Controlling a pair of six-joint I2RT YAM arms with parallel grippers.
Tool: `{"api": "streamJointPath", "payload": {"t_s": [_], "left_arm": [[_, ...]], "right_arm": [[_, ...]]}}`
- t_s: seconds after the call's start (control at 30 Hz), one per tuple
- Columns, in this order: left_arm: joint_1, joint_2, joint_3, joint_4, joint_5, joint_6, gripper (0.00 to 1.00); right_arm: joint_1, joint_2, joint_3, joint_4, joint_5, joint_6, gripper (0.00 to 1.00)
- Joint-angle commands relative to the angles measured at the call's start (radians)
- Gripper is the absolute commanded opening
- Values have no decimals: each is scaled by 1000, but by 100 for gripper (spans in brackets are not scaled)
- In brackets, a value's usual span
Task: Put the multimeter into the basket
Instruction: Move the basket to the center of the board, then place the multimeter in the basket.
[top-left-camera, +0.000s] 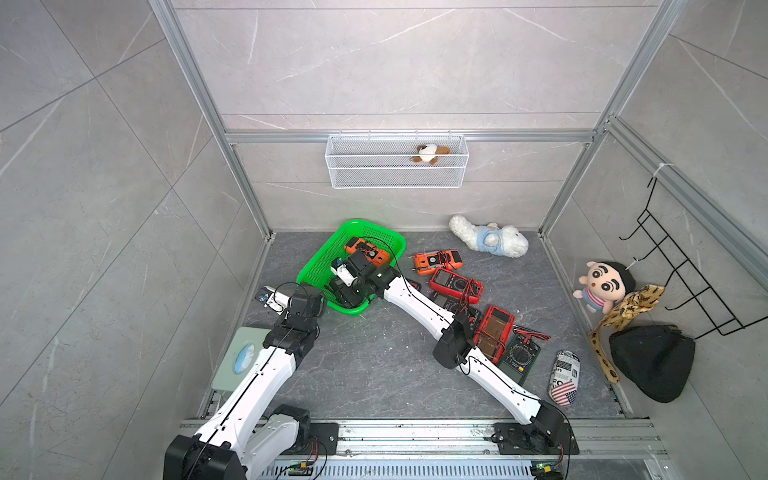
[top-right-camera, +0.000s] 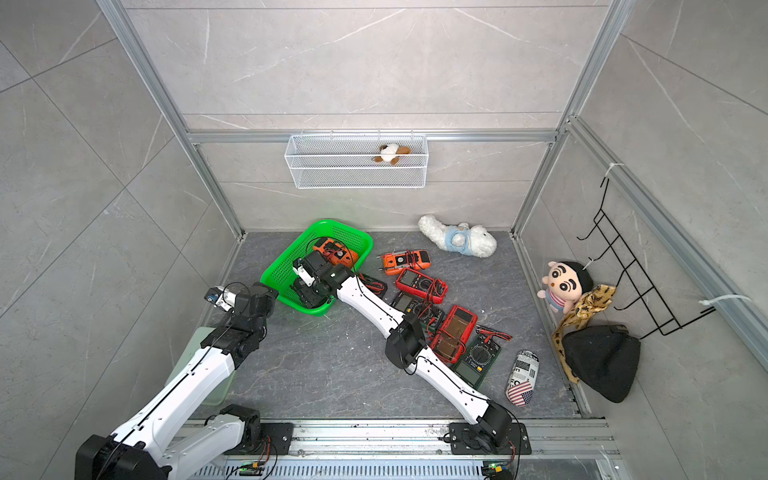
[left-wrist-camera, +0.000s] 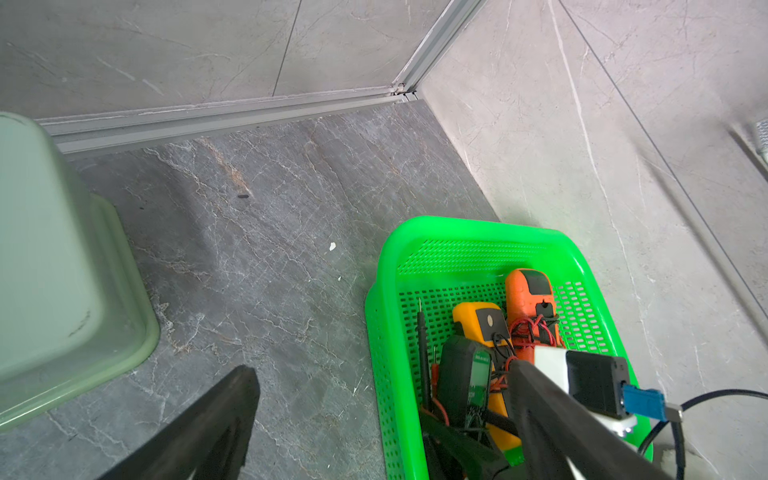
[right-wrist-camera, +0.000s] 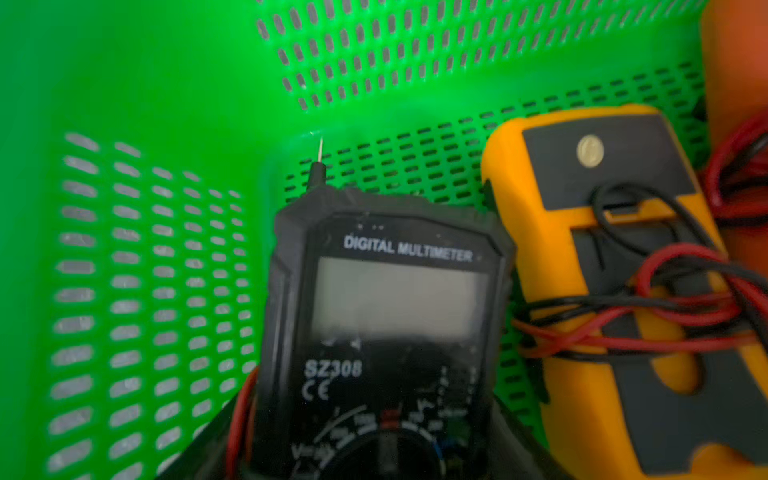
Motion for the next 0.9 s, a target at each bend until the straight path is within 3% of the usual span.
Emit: {"api": "streamJointPath", "payload": {"t_s": [0.0,0.3,0.4,0.43,0.63,0.67,0.87], "left_arm": [[5,-20,8,-9,-25,-7,98],[4,-30,10,-18,-26,-10,98],[5,-35,11,-24,-31,-11,98],[5,-36,11,-26,-32,-11,98],[5,-41,15,-33,-34,-8,98],[5,-41,17,-34,-34,-7,98],[4,-44,33,-46,-37,7,98]], "right_arm": [[28,-31,65,-142,24,41,4],[89,-7,123,-290,68,46,15],[102,-11,125,-307,84,47,32],[105,-16,124,-311,91,49,43],[110,-50,124,-317,93,48,87],[111,-59,125,-319,95,47,99],[112,-120,125,-337,106,44,100]]}}
